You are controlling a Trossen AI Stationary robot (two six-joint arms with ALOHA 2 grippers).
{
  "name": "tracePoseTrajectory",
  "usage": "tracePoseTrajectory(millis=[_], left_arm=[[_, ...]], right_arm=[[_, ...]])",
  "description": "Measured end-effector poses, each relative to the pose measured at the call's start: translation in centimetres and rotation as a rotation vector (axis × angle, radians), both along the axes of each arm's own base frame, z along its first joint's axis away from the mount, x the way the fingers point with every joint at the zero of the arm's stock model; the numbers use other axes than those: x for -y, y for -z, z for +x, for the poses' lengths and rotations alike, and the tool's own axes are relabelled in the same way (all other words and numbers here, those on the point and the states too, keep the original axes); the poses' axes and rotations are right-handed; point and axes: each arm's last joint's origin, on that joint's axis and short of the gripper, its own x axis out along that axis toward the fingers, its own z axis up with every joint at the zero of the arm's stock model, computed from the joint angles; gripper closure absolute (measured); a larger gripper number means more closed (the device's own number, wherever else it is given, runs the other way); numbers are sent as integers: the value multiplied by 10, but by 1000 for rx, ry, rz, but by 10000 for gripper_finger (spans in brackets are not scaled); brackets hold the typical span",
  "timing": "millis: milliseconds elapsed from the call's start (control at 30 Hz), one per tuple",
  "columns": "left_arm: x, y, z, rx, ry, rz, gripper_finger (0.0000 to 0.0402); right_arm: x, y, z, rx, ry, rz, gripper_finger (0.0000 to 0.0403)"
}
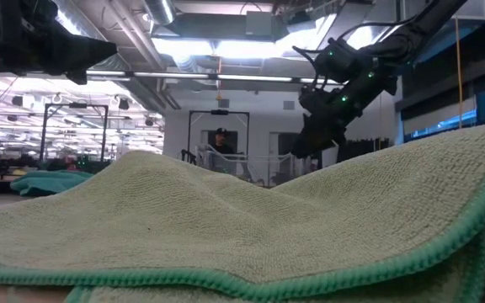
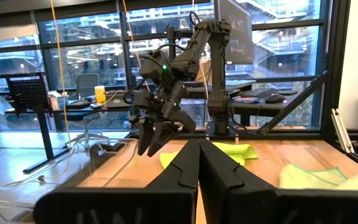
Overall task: Fold microfiber towels
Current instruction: Fold the light green microfiber towel
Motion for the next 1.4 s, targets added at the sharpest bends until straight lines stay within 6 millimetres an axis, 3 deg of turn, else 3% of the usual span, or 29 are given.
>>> tracePoseTrajectory(millis=[167,333,467,600,767,967,1400], left_arm=[[0,0,0,0,0,0,401],[0,0,0,-2,0,-1,401],[0,1,0,-9,1,-1,401],[0,2,0,-20,0,0,401],[0,2,0,-20,0,1,401],[0,2,0,-20,0,1,401],[0,1,0,-13,0,2,401]], right_arm=[[-7,-4,-11,-50,-17,92,244],[-22,-37,-34,-45,69,97,244],[-49,-64,-52,1,52,132,244],[-81,-70,-67,55,-83,188,244],[-115,-50,-88,50,-88,314,244],[-136,-16,-105,-27,-33,419,244],[-138,15,-106,-148,55,262,244]])
